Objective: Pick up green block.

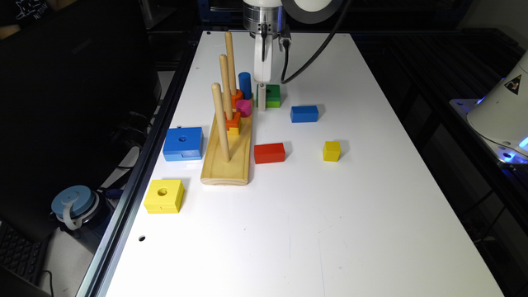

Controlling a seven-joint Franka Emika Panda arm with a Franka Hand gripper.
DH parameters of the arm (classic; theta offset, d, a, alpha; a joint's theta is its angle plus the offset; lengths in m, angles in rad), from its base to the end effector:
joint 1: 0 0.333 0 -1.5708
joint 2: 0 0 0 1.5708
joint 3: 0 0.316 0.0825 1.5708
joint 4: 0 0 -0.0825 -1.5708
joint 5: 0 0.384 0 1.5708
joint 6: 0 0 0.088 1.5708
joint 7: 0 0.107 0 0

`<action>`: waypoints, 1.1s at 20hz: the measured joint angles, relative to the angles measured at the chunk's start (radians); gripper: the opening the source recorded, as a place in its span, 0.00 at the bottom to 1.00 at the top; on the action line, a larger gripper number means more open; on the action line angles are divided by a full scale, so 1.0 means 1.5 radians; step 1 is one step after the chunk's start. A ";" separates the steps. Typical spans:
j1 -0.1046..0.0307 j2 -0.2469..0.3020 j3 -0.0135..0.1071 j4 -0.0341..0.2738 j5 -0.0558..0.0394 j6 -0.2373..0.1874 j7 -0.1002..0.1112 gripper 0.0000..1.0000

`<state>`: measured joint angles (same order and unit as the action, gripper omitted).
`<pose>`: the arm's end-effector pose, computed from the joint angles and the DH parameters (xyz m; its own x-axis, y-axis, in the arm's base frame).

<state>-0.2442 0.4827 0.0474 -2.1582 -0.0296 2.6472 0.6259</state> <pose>0.5546 -0.1092 0.1712 0.6951 -0.7189 0.0012 -0.7188 -0.6951 -0.0105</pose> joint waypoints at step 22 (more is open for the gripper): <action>-0.001 -0.036 0.001 -0.004 0.0004 -0.024 0.000 0.00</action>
<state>-0.2450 0.4281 0.0483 -2.1638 -0.0291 2.6108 0.6259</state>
